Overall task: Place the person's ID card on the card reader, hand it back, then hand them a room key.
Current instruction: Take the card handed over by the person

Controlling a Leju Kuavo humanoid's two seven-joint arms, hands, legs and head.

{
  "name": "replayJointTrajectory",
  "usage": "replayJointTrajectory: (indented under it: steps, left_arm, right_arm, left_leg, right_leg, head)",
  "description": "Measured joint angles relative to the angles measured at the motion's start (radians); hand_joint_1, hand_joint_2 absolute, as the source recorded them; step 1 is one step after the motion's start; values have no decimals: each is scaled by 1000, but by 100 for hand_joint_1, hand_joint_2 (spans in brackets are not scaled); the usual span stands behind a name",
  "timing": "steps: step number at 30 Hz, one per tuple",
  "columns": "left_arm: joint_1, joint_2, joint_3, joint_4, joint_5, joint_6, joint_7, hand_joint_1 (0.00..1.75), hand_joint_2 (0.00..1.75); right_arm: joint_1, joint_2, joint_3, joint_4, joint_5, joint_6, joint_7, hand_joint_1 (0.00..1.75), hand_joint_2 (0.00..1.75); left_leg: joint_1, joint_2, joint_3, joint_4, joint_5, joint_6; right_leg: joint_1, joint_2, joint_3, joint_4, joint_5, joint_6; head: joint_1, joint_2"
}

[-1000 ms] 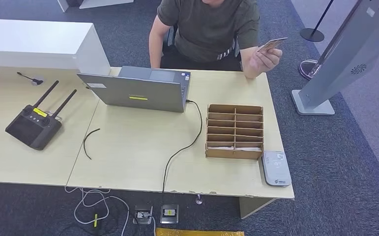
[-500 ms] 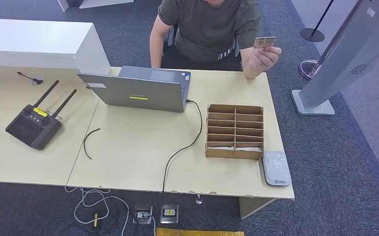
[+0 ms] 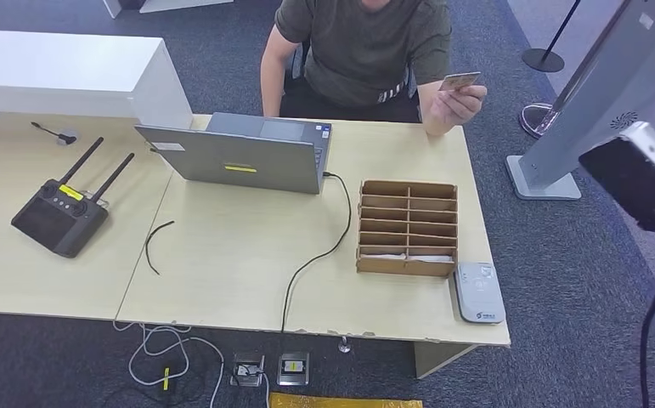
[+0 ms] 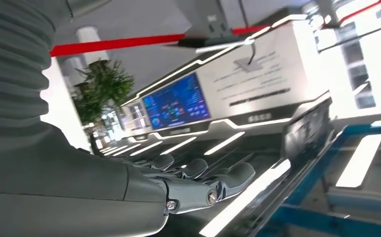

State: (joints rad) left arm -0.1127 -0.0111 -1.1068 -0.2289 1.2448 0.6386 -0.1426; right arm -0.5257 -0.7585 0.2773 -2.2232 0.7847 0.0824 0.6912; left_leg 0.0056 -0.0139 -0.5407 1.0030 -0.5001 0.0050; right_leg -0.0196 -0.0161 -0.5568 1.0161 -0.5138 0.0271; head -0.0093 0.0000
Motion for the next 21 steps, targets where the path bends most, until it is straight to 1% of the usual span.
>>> replayJointTrajectory:
  steps: [4,8,11,15,18,21]
  left_arm:
    - [-1,0,-3,0,0,-2,0,0,0]
    - [0,0,-7,1,-3,-9,0,0,0]
    - [0,0,-11,1,-13,-18,0,0,0]
    - [0,2,-20,1,-41,-31,1,0,0]
    - [0,3,-34,1,-54,-37,3,0,0]
    - [0,5,-44,1,-70,-44,3,0,0]
  right_arm:
    - [-49,24,115,56,-16,2,1,0,175]
    - [-71,44,192,101,-34,-2,1,0,175]
    - [-81,54,233,132,-53,-5,2,0,175]
    - [-81,63,280,176,-85,-51,3,0,175]
    - [-76,69,314,215,-72,-81,4,0,175]
    - [-57,72,336,240,-45,-87,6,0,175]
  left_leg:
    - [0,0,0,0,0,0]
    - [0,-1,0,0,0,0]
    - [0,-1,0,0,0,0]
    - [0,-1,0,0,0,0]
    - [0,-1,0,0,0,0]
    - [0,-1,1,0,0,0]
  right_leg:
    - [0,0,0,0,0,0]
    - [0,-1,-1,0,0,0]
    - [0,-1,-1,0,0,0]
    - [0,0,-1,0,0,0]
    - [0,0,-1,0,0,0]
    - [0,0,-1,0,0,0]
  head:
    - [0,0]
    - [0,0]
    - [0,0]
    - [0,0]
    - [0,0]
    - [0,0]
